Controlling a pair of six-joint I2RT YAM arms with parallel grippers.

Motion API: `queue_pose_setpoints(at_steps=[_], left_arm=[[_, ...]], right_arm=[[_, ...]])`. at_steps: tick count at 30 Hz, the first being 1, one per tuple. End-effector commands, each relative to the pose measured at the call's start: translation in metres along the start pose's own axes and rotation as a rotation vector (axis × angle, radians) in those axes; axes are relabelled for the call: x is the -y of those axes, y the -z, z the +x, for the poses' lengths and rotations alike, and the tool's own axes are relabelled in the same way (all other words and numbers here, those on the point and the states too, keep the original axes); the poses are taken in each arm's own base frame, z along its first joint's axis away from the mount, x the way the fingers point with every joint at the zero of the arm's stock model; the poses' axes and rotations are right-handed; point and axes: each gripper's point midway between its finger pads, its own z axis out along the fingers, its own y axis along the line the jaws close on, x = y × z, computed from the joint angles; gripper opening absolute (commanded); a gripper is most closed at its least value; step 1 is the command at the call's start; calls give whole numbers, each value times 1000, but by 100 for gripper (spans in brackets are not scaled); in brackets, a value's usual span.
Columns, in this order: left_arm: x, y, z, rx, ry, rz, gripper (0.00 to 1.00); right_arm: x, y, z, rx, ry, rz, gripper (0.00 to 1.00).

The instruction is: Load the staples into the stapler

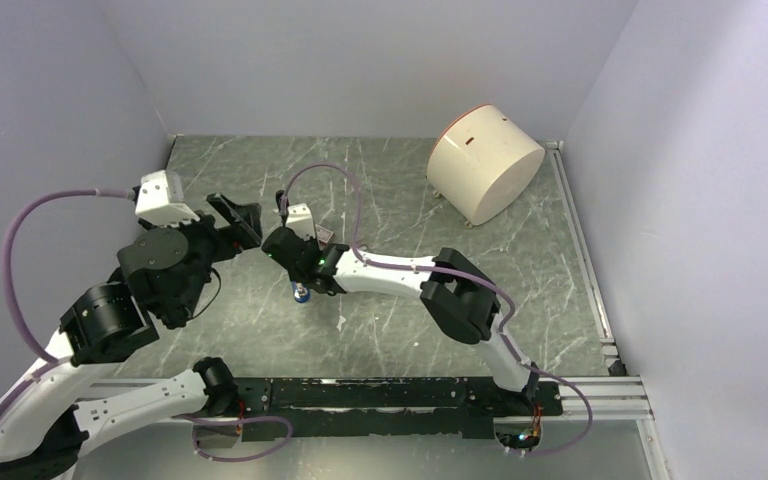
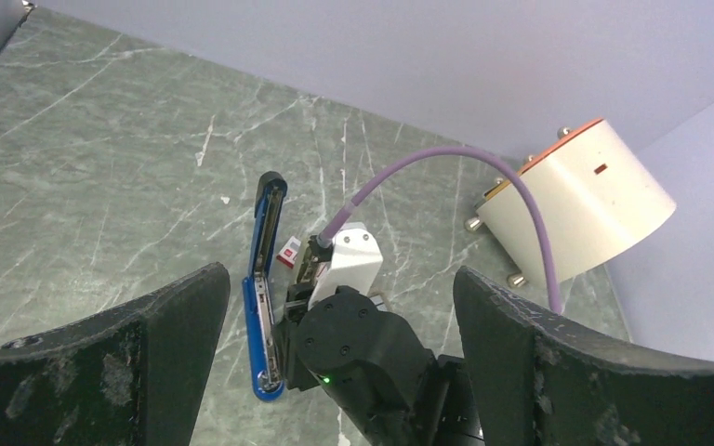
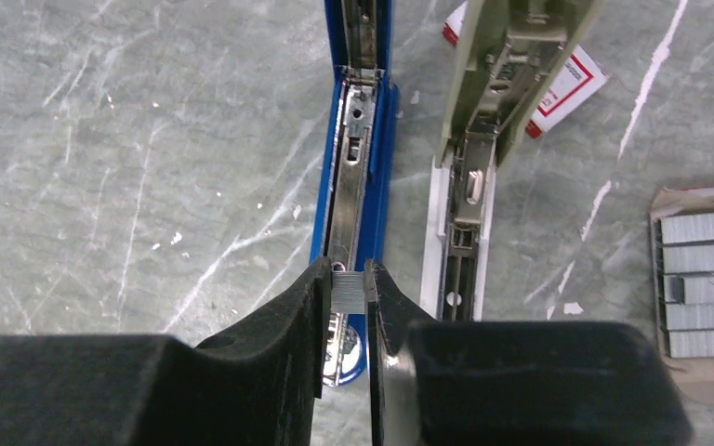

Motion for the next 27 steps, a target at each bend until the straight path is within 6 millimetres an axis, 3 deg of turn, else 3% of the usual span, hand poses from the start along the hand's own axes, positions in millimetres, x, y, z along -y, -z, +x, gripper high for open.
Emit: queue_pose_setpoints(at_steps=[1,27], left_arm=[[-6,7,-15,29,18,-13,94],[-15,7,-10,25,11,-44,95]], right_arm=[[-8,-6,-18,62,-11,2,21],[-11,-27,-3,38,34,20,21]])
